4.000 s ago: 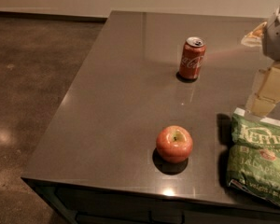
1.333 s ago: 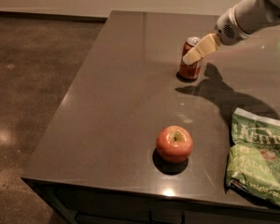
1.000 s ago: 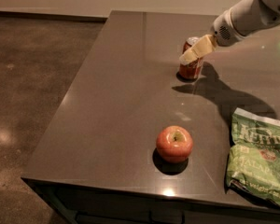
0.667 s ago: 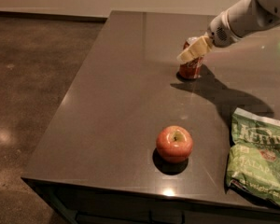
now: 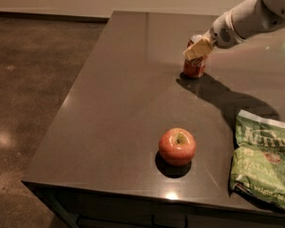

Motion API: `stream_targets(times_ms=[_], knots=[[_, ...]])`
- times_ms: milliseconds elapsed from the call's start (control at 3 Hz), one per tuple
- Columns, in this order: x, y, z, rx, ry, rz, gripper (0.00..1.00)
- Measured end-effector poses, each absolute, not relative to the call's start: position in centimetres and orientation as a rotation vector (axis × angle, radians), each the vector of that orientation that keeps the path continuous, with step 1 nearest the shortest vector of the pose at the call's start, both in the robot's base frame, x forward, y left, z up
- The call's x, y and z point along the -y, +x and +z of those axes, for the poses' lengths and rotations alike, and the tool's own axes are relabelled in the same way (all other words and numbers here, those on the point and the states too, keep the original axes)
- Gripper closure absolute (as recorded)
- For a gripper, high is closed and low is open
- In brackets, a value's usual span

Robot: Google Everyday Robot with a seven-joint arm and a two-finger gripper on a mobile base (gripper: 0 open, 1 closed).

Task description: Knock coke can over

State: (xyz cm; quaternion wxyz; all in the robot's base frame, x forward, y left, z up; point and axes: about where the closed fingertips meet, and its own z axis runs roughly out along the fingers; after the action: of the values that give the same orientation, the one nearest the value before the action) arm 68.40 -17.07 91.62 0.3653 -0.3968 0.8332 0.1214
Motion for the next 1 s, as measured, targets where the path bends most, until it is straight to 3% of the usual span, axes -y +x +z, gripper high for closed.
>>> stream_targets(times_ms=[333,667,1000], knots=[[16.1,67.6,94.1,-2.127,-1.101,0.239,0.87],[14.9,66.9,95.9,-2.182,-1.230,0.100,1.00],[13.1,66.3,95.7,-2.255,-1.418,-0.037,1.00]])
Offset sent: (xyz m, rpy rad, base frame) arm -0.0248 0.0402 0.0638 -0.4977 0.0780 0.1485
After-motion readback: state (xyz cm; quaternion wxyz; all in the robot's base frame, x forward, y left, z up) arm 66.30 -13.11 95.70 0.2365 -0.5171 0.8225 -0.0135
